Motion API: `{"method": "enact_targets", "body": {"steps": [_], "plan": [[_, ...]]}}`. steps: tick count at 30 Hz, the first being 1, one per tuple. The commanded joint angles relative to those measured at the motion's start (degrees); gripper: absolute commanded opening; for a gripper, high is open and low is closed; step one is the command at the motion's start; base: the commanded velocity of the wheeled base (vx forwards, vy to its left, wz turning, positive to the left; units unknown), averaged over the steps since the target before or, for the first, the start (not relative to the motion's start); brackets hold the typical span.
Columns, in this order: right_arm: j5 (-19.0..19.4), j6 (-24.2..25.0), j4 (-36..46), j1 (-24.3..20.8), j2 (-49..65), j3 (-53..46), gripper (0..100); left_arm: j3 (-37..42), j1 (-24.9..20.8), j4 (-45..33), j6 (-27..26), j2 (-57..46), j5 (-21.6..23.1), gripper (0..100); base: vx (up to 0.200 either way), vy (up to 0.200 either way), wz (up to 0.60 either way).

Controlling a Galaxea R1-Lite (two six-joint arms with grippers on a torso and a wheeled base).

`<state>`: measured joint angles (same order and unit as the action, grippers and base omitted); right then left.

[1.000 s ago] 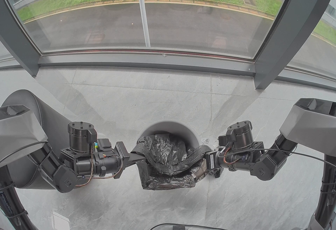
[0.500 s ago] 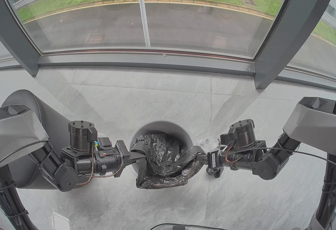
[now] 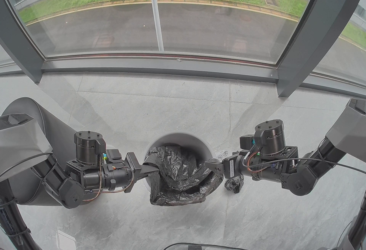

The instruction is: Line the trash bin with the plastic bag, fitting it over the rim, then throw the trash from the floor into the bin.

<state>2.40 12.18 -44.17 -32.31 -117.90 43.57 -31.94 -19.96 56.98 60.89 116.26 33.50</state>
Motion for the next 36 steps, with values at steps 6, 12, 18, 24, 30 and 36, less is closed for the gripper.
{"method": "enact_targets", "body": {"steps": [6,12,18,24,30,36], "plan": [[-7.4,-6.7,0.2,-10.6,0.0,3.4,100,0.2,0.1,0.2,0.0,-0.4,0.0,0,0.000,0.000,0.00],[-13.2,-13.8,0.0,-14.3,-5.2,6.4,100,0.5,0.1,1.6,0.0,-0.4,0.0,0,0.000,0.000,0.00],[-18.9,-19.7,-0.1,-16.9,-11.2,10.1,100,0.7,0.1,1.6,0.0,-0.7,-0.1,0,0.000,0.000,0.00],[-19.4,-20.9,-0.1,-18.7,-13.9,11.1,100,0.7,0.1,1.6,0.0,-0.8,-0.1,0,0.000,0.000,0.00],[-19.5,-20.9,0.0,-18.6,-16.3,12.4,100,0.7,0.1,1.6,0.0,-0.7,-0.1,0,0.000,0.000,0.00],[-20.2,-21.1,0.1,-17.7,-18.9,15.4,100,0.7,0.1,1.6,0.0,-0.8,-0.1,0,0.000,0.000,0.00]]}}
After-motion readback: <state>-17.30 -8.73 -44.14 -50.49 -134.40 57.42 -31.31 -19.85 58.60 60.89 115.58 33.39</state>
